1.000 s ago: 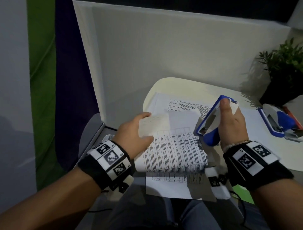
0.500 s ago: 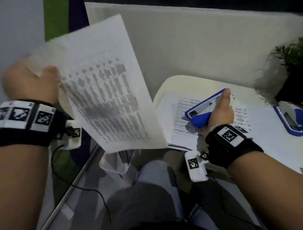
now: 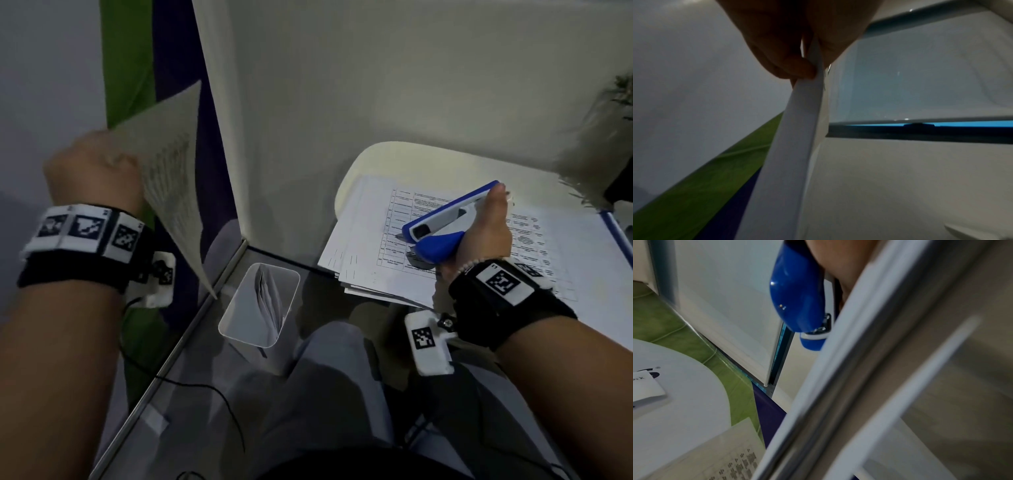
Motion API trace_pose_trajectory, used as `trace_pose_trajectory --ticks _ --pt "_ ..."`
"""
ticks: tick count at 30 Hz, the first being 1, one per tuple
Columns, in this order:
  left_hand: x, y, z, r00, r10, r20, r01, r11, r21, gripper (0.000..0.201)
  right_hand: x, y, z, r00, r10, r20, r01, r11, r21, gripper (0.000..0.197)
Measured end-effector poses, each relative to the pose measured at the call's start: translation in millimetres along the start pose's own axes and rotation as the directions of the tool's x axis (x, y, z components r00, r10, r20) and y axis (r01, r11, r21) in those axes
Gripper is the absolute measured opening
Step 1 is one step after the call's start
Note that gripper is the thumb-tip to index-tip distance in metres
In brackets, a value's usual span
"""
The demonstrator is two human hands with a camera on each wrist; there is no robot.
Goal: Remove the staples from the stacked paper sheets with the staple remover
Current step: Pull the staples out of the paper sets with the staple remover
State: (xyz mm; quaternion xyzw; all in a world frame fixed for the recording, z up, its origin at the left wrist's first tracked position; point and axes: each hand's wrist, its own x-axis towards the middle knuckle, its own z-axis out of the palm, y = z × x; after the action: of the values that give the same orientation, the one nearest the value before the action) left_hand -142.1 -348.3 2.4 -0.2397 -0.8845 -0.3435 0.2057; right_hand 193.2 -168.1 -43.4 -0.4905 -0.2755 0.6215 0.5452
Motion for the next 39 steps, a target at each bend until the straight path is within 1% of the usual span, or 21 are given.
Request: trace_pose_trajectory --ticks 1,2,5,9,12,18,25,30,33,39 --pt "-6.7 -0.9 3.6 0.999 0.047 0.010 -0.047 0.999 -0.009 0.038 1.1 0.4 -0.2 1.000 -0.002 0.002 0.002 1.000 0.006 0.043" --pt "-12.4 2.0 6.1 0.997 0.070 0.023 -0.069 0.997 -0.031 0.038 1.5 0.1 -0.2 1.000 -0.003 -0.001 0.003 1.000 0.017 0.042" --pt "-28.3 -9.9 26.3 0.989 0.018 0.147 -0.009 0.998 -0.066 0.031 2.2 0.6 -0.7 1.000 -0.020 -0.003 0.020 0.999 0.039 0.040" --pt "-58.8 -16.1 40.6 0.970 -0.008 0.242 0.026 0.997 -0.069 0.031 -0.1 0.9 -0.5 1.000 -0.021 0.006 0.020 0.998 0.064 0.038" --pt "-76.1 -22.7 47.8 0.955 -0.065 0.290 0.095 0.992 -0.089 0.030 -0.3 1.0 -0.2 0.999 -0.036 0.005 0.035 0.996 0.077 0.038" --pt "-85.1 -29.9 56.0 0.948 -0.068 0.312 0.113 0.985 -0.129 0.031 -1.4 2.5 -0.4 0.997 -0.074 -0.013 0.075 0.995 0.066 0.035" --pt "-81.6 -30.6 60.4 0.955 -0.032 0.296 0.089 0.979 -0.182 0.030 -3.8 3.1 0.1 0.995 -0.093 -0.018 0.095 0.992 0.083 0.032" --pt "-85.3 -33.0 63.8 0.941 -0.043 0.336 0.121 0.969 -0.215 0.030 -5.3 3.0 0.6 0.993 -0.114 -0.025 0.116 0.990 0.080 0.032" --pt "-88.1 -36.4 65.6 0.935 -0.028 0.354 0.125 0.959 -0.256 0.029 -6.0 2.4 0.9 0.992 -0.119 -0.029 0.121 0.989 0.084 0.031" --pt "-82.9 -34.8 63.4 0.953 -0.059 0.299 0.145 0.950 -0.275 0.031 -6.2 2.1 0.7 0.994 -0.106 -0.021 0.107 0.990 0.093 0.032"
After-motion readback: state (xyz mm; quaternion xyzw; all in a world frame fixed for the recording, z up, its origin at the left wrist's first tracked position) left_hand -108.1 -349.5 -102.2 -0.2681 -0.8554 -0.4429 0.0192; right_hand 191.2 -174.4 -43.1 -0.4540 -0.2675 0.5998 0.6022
